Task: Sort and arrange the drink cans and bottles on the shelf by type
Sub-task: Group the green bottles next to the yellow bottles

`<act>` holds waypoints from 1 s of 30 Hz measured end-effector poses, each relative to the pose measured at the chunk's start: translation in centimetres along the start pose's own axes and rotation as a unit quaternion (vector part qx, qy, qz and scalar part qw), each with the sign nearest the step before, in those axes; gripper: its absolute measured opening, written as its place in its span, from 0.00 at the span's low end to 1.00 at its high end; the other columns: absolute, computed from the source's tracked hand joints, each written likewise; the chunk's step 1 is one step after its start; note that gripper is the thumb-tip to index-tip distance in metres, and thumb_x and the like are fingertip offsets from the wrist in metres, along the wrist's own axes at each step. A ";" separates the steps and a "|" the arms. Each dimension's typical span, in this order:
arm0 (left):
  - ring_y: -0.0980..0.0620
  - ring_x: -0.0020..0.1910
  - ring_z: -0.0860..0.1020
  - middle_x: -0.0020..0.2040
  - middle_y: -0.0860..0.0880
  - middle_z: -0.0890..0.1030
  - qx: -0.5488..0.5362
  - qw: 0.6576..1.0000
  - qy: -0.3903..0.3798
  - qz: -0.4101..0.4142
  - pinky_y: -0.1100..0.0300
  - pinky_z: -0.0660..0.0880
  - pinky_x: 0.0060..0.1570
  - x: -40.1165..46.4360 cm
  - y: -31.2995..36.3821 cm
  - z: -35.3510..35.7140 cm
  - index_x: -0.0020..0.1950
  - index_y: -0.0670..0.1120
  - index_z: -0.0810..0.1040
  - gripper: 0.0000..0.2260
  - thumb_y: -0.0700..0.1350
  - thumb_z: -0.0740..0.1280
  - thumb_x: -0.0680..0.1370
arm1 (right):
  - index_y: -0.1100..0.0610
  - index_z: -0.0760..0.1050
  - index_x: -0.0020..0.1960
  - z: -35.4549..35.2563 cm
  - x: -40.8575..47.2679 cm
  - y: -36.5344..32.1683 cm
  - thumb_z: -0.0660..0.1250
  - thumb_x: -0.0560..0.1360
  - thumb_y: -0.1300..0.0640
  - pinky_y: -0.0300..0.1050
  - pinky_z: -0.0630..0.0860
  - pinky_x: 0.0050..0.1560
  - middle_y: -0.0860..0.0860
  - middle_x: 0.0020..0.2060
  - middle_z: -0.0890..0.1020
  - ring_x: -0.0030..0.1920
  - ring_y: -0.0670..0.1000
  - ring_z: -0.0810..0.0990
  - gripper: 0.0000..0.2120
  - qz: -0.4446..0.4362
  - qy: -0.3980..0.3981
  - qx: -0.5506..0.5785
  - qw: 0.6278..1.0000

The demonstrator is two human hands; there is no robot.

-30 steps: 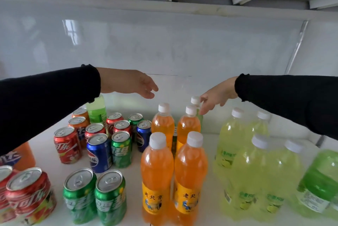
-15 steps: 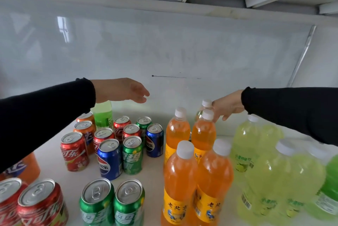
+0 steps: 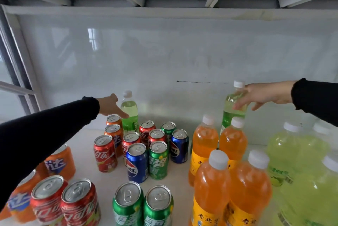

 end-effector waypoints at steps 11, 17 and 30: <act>0.46 0.51 0.74 0.62 0.41 0.79 -0.175 0.979 0.104 0.029 0.55 0.71 0.52 2.8 1.5 4.8 0.69 0.42 0.75 0.31 0.52 0.79 0.70 | 0.48 0.75 0.65 -0.7 -0.6 0.2 0.76 0.72 0.46 0.44 0.76 0.48 0.46 0.57 0.81 0.56 0.48 0.79 0.24 0.018 0.108 0.106 0.988; 0.42 0.53 0.79 0.57 0.44 0.81 -0.183 0.959 0.183 0.113 0.45 0.78 0.54 0.3 4.0 1.1 0.64 0.47 0.73 0.31 0.56 0.79 0.67 | 0.52 0.76 0.62 -2.3 -2.6 0.1 0.77 0.71 0.46 0.43 0.78 0.49 0.48 0.56 0.80 0.57 0.49 0.78 0.23 0.002 0.197 0.177 0.964; 0.49 0.53 0.74 0.54 0.55 0.75 -0.084 0.866 0.235 0.433 0.54 0.69 0.49 -12.4 22.6 -1.5 0.68 0.58 0.68 0.32 0.50 0.80 0.68 | 0.49 0.77 0.63 -5.3 -14.1 1.7 0.81 0.67 0.55 0.44 0.77 0.60 0.45 0.56 0.83 0.56 0.45 0.82 0.26 -0.070 0.363 0.154 0.916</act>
Point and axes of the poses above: each hand's wrist, its own x-axis towards the middle knuckle, its own z-axis out of the palm, y = z × x, the point moved 2 cm from there along x, towards the middle knuckle
